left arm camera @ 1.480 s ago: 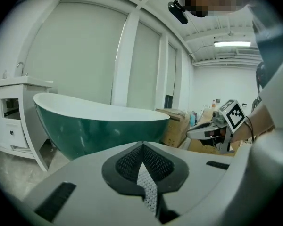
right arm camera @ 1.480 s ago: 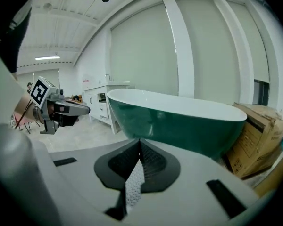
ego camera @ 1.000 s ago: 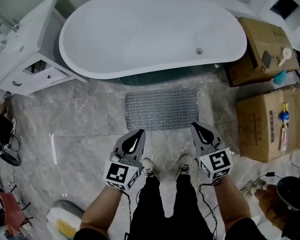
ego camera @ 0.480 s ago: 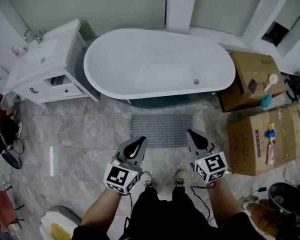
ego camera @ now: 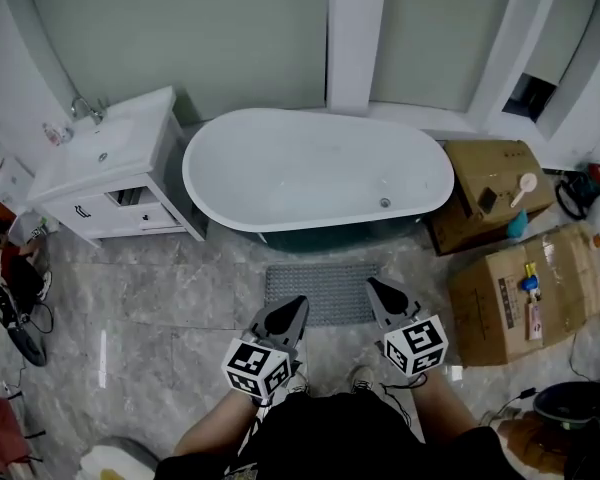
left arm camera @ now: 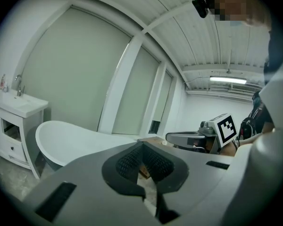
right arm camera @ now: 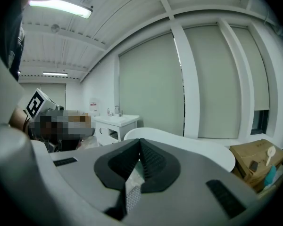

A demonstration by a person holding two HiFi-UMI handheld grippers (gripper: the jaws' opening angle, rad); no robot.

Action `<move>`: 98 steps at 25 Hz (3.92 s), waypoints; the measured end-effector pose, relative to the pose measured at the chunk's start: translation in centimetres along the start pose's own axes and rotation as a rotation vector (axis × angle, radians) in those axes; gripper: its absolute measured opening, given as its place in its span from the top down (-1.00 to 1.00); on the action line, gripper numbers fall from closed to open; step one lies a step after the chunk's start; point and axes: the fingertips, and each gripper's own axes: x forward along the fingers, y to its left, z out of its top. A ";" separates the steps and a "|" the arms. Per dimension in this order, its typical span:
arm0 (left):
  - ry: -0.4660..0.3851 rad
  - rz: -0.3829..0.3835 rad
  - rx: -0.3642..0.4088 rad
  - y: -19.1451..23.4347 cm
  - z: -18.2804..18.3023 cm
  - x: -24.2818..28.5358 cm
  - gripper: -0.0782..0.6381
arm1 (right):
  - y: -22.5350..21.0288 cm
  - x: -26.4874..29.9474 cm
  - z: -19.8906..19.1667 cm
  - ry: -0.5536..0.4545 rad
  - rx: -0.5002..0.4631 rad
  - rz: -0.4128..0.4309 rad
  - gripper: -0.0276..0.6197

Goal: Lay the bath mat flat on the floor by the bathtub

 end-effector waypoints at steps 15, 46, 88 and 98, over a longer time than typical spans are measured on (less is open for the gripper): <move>0.095 -0.065 0.020 1.7 -4.8 -4.8 0.73 | 5.5 -2.3 -4.2 0.077 0.072 -0.083 0.86; 0.036 0.109 0.021 -19.9 -9.8 -11.1 0.73 | 4.4 -22.9 -7.2 -0.011 0.044 0.094 0.86; 0.011 0.126 0.015 -21.4 -11.0 -12.0 0.73 | 6.5 -24.1 -9.6 0.011 0.047 0.128 0.87; 0.013 0.124 0.024 -22.2 -11.1 -11.9 0.73 | 6.3 -24.6 -9.3 0.001 0.035 0.135 0.87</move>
